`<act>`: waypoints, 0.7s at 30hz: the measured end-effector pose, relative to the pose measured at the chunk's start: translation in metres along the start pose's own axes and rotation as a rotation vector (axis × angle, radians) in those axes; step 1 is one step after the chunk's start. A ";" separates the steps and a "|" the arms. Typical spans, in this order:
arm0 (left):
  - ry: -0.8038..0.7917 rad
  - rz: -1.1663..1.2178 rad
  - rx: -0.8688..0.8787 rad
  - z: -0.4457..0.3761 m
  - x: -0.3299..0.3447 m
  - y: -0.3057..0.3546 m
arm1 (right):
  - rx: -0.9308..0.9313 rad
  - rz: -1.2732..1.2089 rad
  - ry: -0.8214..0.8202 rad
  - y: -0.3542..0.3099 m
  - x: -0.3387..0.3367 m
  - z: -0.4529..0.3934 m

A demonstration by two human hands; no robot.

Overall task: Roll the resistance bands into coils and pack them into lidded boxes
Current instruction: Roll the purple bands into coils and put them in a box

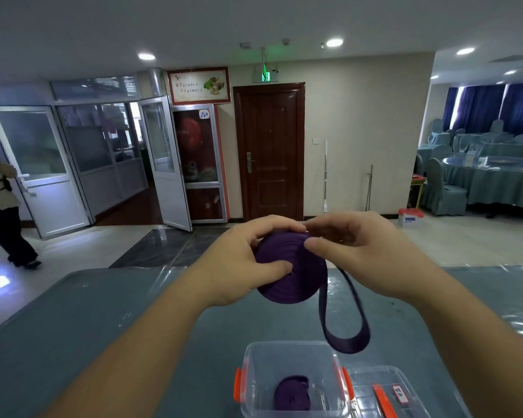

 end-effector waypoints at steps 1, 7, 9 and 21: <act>-0.005 0.001 -0.001 0.000 0.000 0.000 | 0.005 0.024 -0.015 -0.001 0.000 -0.001; -0.041 0.158 -0.125 -0.002 0.009 -0.014 | 0.062 -0.047 -0.084 0.006 0.000 -0.001; -0.073 0.185 -0.210 -0.003 0.012 -0.022 | 0.080 -0.062 -0.079 0.009 0.000 -0.002; 0.056 0.501 -0.339 -0.001 0.014 -0.046 | 0.172 -0.296 -0.088 0.021 0.002 0.004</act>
Point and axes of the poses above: each hand's wrist, its own z-axis away from the middle knuckle, its own x-axis out of the palm, y = z × x, the point moved 8 cm from there along -z, towards the middle knuckle, and after that the axes turned 5 degrees about -z, right-handed, at the moved point
